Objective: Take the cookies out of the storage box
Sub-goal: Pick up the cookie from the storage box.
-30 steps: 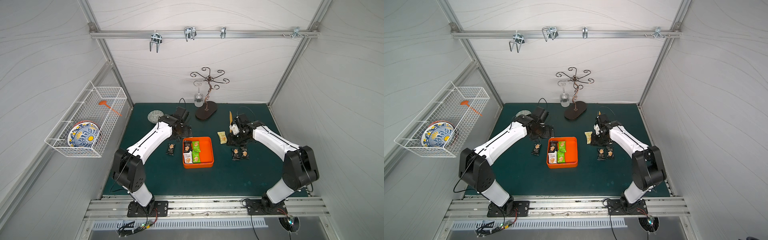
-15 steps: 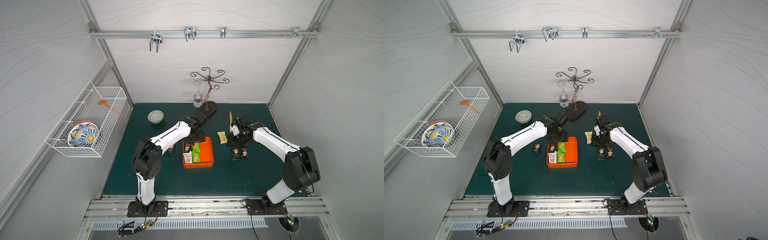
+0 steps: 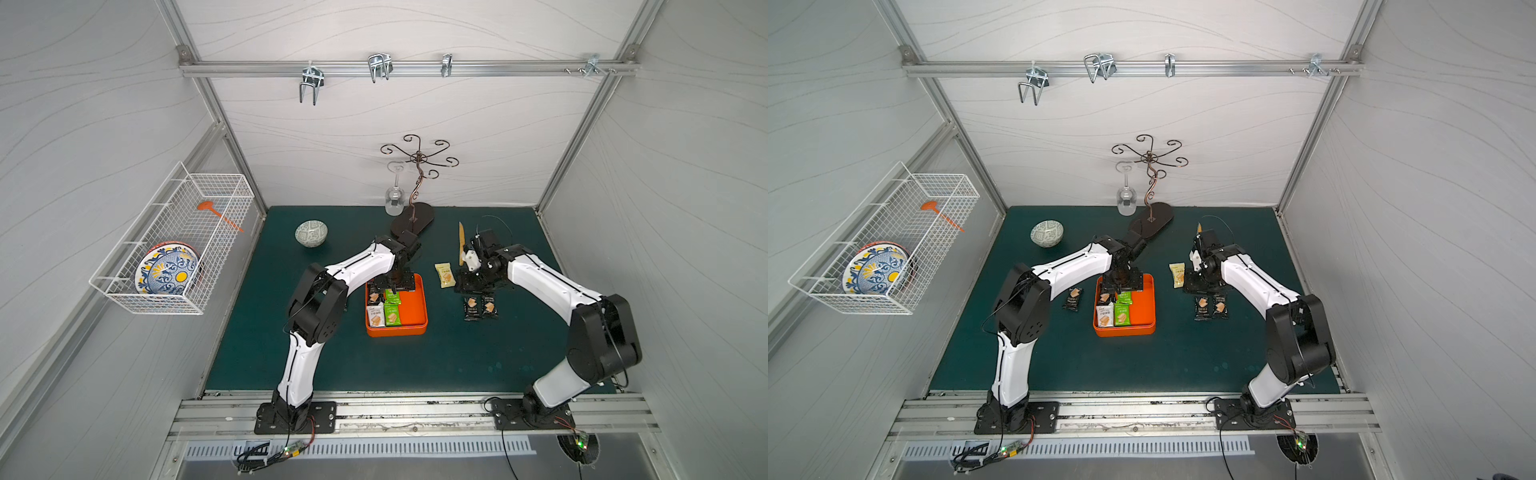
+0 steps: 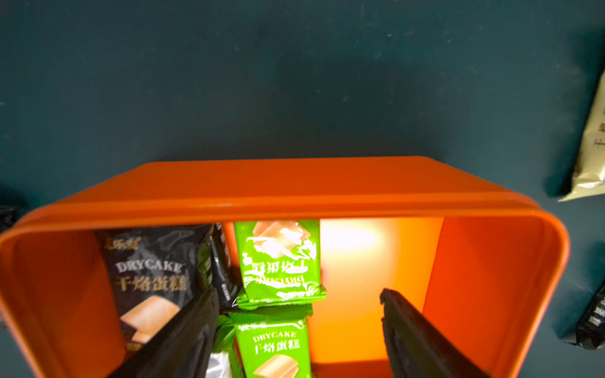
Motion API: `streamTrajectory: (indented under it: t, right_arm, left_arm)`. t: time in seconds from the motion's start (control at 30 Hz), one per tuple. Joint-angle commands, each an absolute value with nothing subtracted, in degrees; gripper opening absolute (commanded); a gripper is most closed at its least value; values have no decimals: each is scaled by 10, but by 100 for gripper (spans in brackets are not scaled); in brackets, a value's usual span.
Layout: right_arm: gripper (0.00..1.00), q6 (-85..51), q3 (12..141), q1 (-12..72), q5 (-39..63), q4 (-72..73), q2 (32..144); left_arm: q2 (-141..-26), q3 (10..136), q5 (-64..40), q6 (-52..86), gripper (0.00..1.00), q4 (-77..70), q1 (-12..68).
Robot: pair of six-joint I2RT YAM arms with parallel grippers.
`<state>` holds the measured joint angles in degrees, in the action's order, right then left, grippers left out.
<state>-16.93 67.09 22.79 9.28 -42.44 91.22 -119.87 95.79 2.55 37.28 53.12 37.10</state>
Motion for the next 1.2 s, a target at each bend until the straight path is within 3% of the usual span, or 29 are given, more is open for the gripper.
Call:
streamTrajectory:
  t: [0.0,0.8,0.97,1.07,1.17]
  right_arm:
    - [45,-163,664,223,98,-425,895]
    - [45,-162,665,219,106,-428,911]
    - [45,-162,666,218,106,-429,913]
    - [45,-162,665,217,107,-430,913]
    - [44,-162,666,216,107,-429,915]
  left_arm:
    - [-1217,985,30,373,82,537,374]
    - [-1270,990,40,358,75,530,374]
    - [-1271,994,40,354,68,530,374]
    - [-1272,996,40,352,58,530,373]
    - [-1273,997,40,351,57,532,374]
